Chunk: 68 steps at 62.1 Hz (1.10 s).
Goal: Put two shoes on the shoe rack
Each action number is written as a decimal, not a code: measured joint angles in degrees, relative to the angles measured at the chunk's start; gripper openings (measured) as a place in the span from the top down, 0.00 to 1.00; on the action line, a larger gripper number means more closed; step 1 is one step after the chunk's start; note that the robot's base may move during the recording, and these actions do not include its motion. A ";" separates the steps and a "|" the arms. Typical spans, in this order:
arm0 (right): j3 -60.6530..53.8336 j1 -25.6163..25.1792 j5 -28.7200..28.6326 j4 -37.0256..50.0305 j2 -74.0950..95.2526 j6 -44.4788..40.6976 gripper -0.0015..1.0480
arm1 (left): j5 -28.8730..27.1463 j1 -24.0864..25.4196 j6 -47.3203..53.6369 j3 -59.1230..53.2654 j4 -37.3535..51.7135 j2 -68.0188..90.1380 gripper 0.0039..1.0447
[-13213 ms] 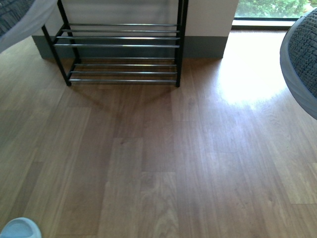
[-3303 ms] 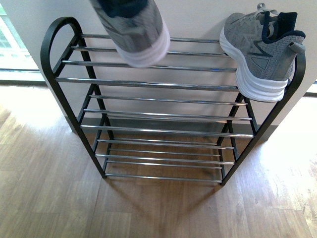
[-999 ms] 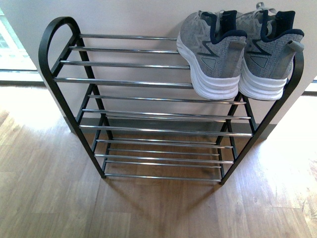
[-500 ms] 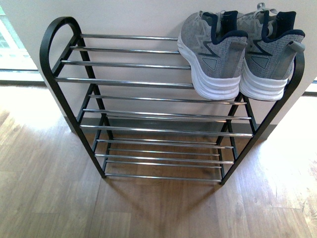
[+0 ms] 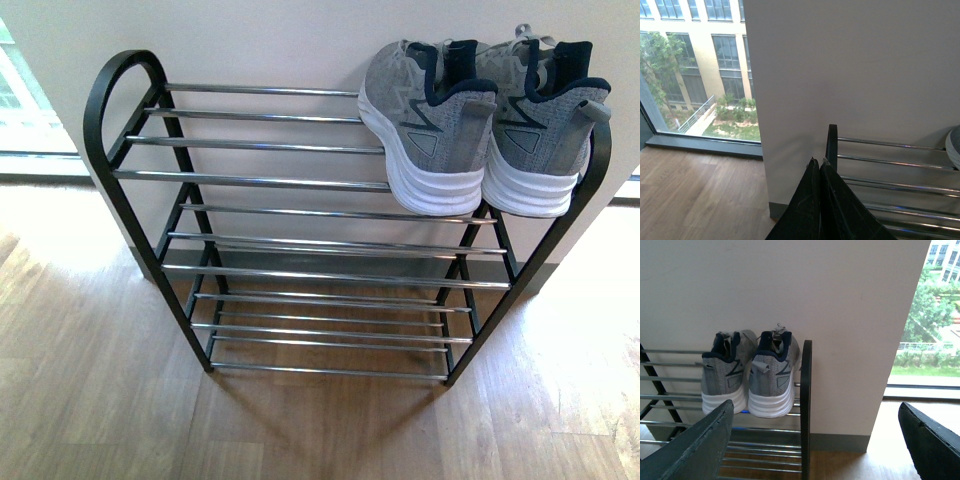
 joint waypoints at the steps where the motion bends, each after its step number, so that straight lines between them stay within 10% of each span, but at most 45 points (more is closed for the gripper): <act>1: 0.00 0.00 0.00 0.00 0.00 0.00 0.09 | 0.09 0.22 -0.02 -0.59 0.00 -0.61 0.99; 68: 0.00 0.00 0.00 0.00 0.00 -0.02 0.09 | 5.77 5.84 0.11 -12.76 -18.27 -32.33 0.99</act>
